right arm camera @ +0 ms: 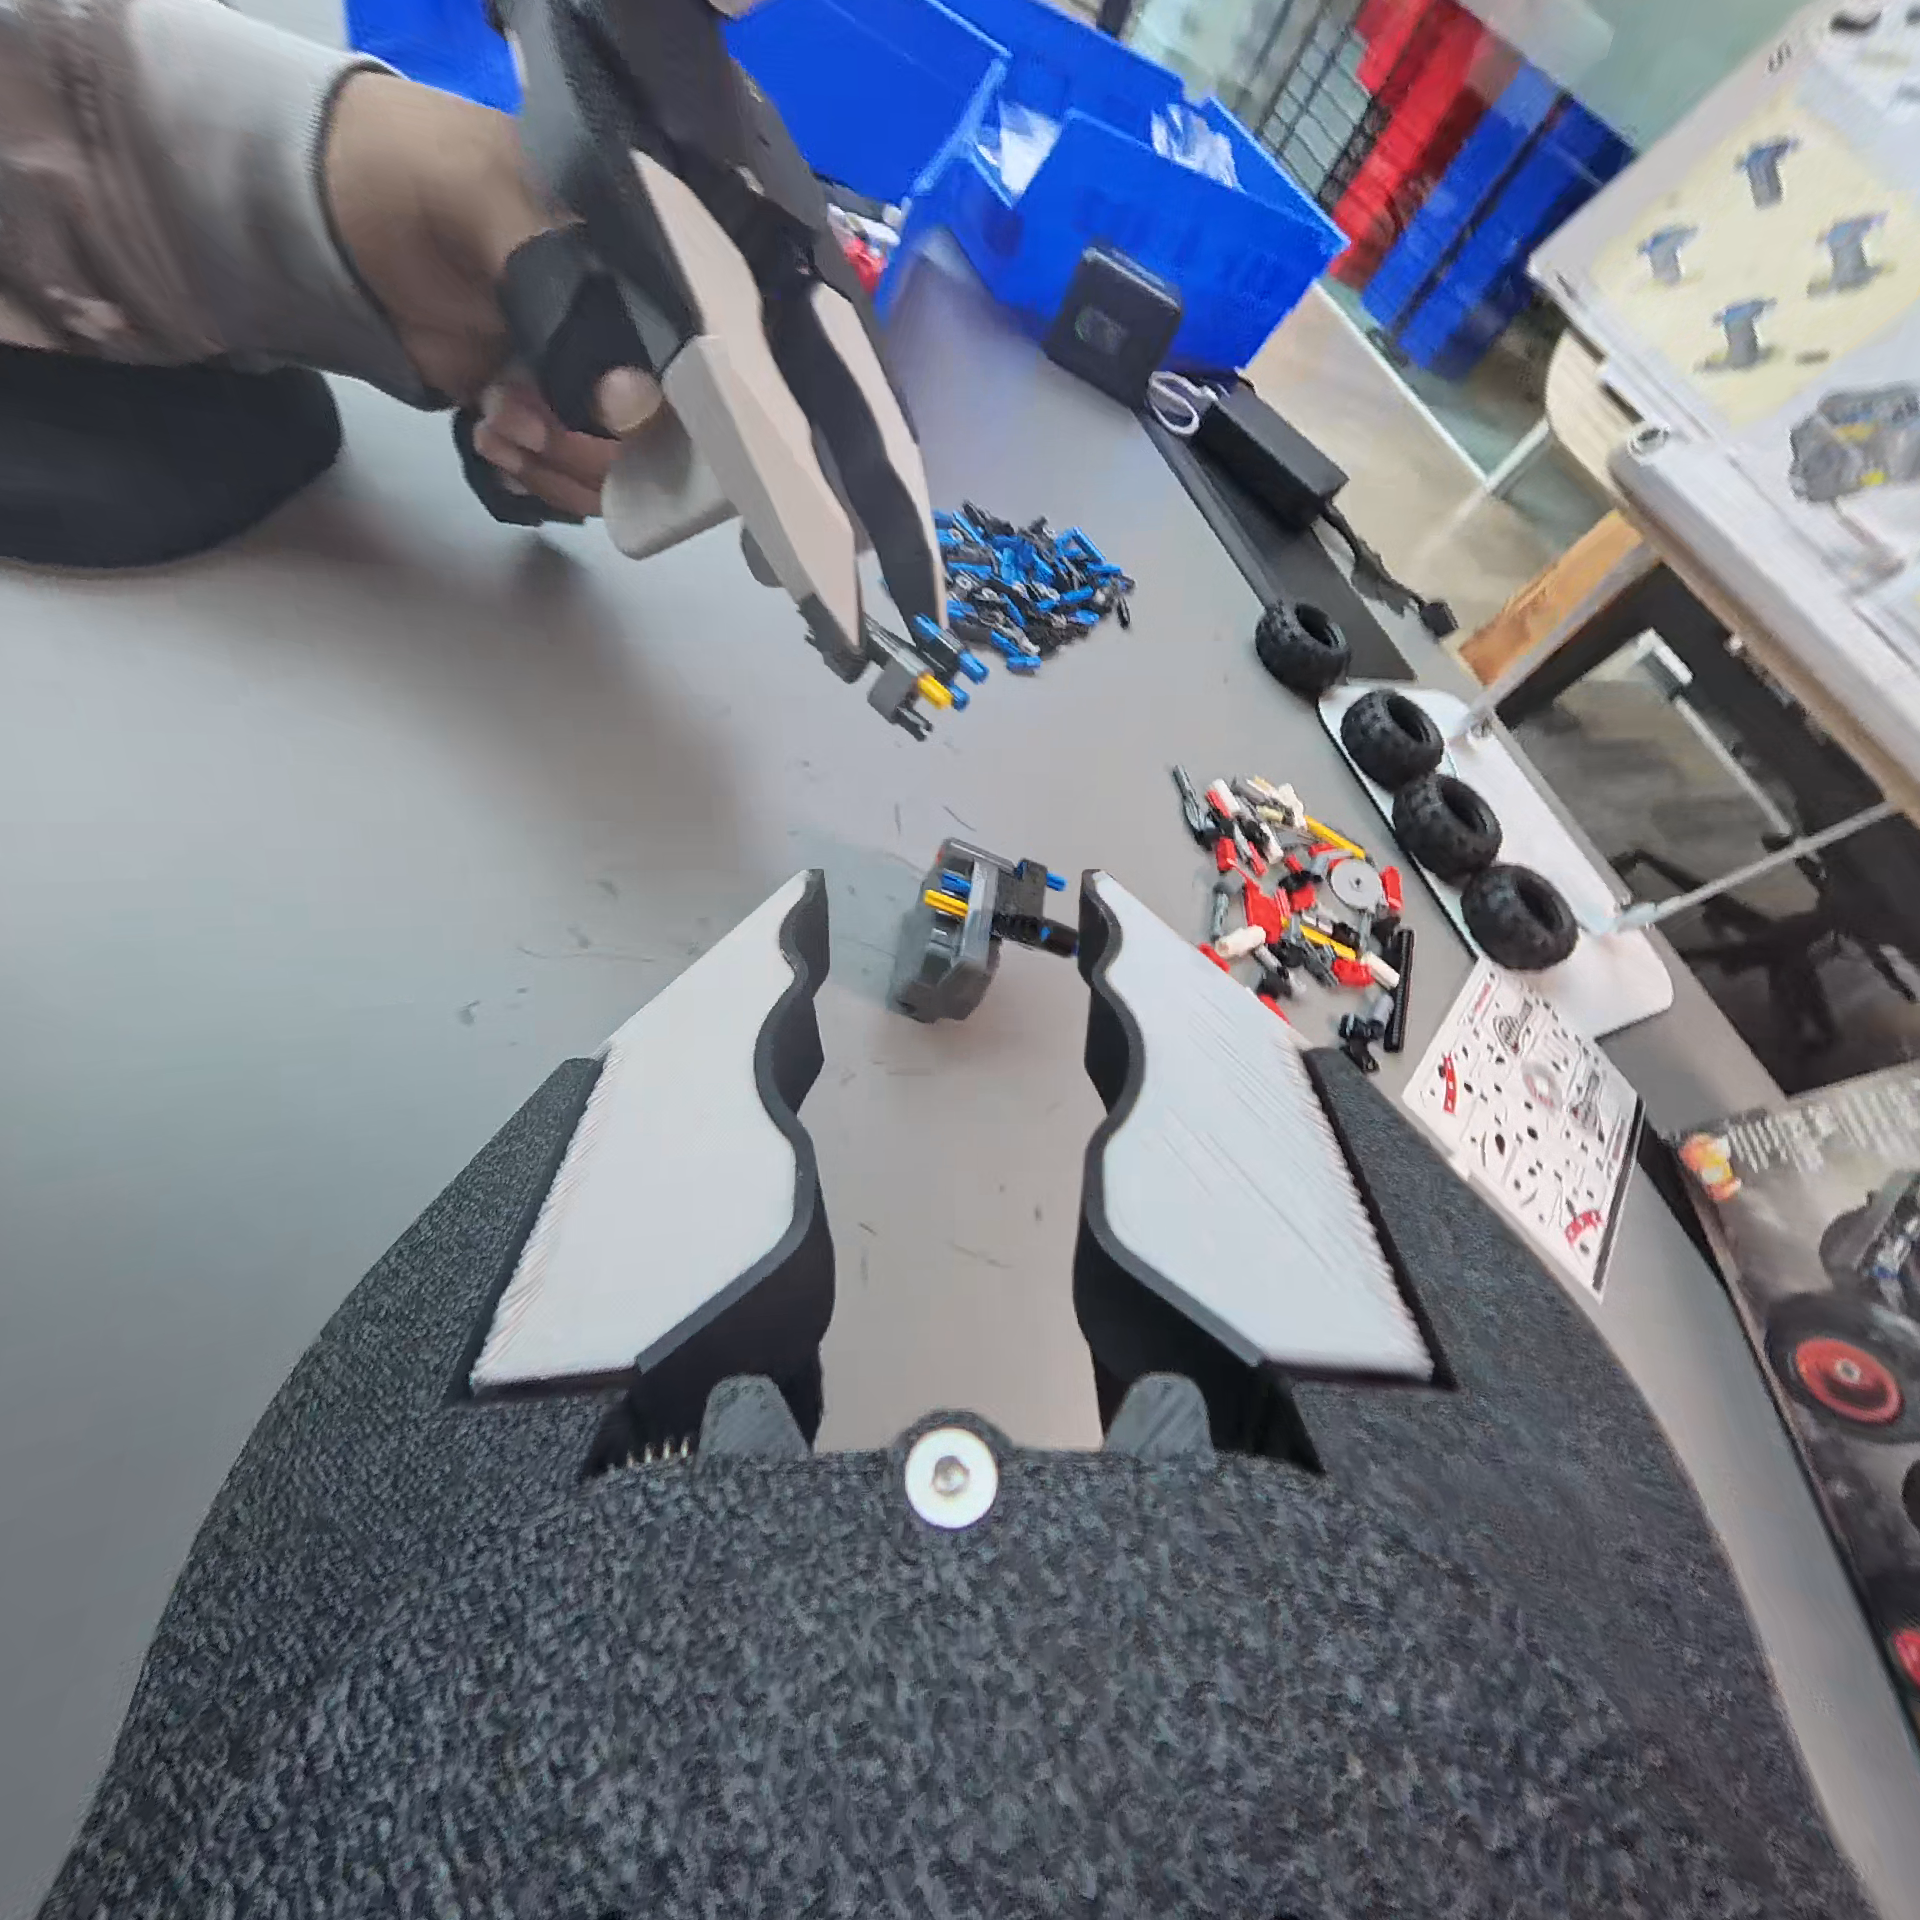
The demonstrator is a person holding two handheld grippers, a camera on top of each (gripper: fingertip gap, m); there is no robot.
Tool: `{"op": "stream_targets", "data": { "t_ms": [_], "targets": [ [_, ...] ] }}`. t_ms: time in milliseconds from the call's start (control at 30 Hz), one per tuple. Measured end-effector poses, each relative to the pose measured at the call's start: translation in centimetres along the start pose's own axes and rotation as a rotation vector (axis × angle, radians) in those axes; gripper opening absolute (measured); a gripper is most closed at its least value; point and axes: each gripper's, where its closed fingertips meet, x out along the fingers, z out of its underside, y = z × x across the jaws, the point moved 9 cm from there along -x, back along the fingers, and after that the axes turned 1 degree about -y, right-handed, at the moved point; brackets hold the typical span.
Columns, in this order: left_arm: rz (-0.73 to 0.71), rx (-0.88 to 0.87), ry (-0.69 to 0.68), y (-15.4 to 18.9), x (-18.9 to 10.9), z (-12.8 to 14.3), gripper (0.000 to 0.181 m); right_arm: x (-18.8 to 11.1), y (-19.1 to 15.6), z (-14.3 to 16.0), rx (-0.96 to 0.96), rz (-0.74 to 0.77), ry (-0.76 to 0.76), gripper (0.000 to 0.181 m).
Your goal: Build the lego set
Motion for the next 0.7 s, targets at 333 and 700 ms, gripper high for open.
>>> {"op": "stream_targets", "data": {
  "t_ms": [333,700],
  "targets": [
    [0.178,-0.072,-0.005,1.6,1.4,0.4,0.033,3.3,-1.9,-0.6,-0.167,-0.048,0.156,0.032],
    [0.258,-0.231,0.013,0.8,1.7,0.6,0.032,3.6,-1.6,0.3,-0.066,-0.074,0.240,0.020]
  ]
}}
